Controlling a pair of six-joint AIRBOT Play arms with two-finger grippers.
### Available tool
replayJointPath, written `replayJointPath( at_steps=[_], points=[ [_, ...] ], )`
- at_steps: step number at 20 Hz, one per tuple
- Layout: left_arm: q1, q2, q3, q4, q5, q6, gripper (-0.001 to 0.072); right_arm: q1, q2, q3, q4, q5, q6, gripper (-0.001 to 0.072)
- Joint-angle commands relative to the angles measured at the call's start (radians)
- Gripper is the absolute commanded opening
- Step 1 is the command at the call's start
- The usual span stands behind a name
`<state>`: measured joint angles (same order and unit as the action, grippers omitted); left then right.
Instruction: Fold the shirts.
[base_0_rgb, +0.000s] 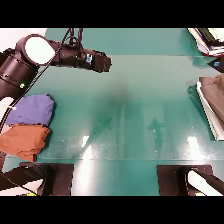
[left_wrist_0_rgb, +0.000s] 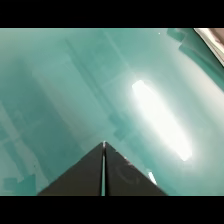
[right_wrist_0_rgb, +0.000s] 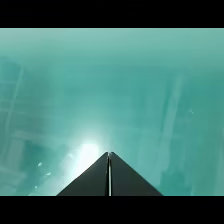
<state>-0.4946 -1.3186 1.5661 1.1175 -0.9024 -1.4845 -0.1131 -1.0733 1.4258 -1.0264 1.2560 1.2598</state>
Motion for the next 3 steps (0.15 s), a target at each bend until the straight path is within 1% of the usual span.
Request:
replayJointPath(
  at_steps=[1,3],
  points=[
    [0.000,0.000,0.000,0.000,0.005,0.000,0.0029,0.093,-0.001,0.013,0.003,-0.025,-0.013,0.0015],
    [0.000,0.000,0.000,0.000,0.005,0.000,0.0029,0.092,-0.001,0.013,0.004,-0.013,-0.012,0.0015]
  ],
)
